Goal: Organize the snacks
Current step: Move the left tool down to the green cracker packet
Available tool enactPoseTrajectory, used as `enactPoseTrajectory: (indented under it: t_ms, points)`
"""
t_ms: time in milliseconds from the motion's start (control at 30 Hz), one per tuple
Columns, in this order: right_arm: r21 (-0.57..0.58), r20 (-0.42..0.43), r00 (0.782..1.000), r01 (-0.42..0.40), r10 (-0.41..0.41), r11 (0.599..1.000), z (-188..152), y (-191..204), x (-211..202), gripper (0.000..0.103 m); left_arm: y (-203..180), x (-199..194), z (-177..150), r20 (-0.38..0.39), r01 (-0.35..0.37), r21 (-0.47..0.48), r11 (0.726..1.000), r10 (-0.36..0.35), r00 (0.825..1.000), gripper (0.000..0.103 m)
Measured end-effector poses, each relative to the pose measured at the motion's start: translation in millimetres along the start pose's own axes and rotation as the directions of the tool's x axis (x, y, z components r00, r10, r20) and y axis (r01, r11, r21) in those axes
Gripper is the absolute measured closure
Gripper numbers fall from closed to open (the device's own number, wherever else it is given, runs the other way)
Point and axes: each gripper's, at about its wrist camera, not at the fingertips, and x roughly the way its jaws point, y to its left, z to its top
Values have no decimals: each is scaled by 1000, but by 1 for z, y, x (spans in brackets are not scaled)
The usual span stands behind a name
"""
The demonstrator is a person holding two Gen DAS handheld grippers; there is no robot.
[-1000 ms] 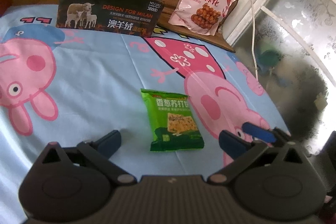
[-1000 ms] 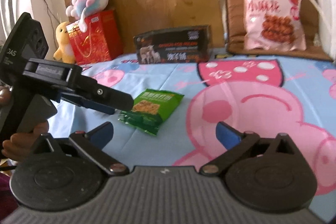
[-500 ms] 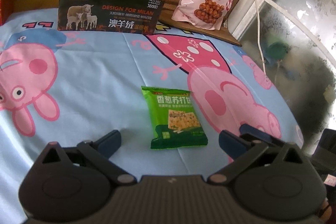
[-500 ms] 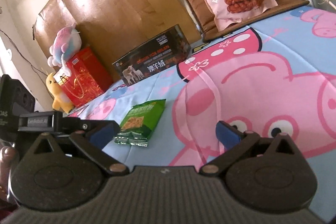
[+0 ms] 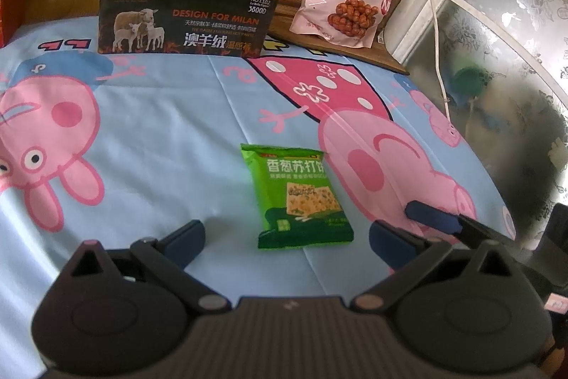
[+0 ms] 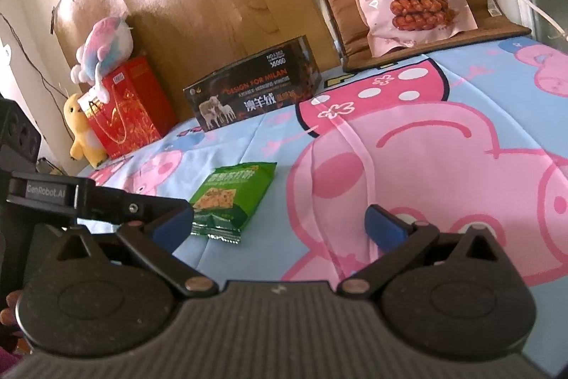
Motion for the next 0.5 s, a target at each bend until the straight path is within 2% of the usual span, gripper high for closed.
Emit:
enactPoseTrajectory:
  t_ms: [67,167,233,500]
  points:
    - [-36,9,1000,20,-20,999,0,4,-1,1,0,0,0,0,1,2,1000,-1,1000,1]
    - [-94,20,999,45,-44,995,0,10,-1,8,0,0,0,0,0,5,1000,0,1000,2]
    - [-133,18,999,50,-48,990,0,15,-1,19,0,0,0,1,1,7,1000,-1,1000,3]
    - [-210,-25,999,24,-30,978,-2,22,5,34,2,-4,0,0,29,19,999,-29,1000,6]
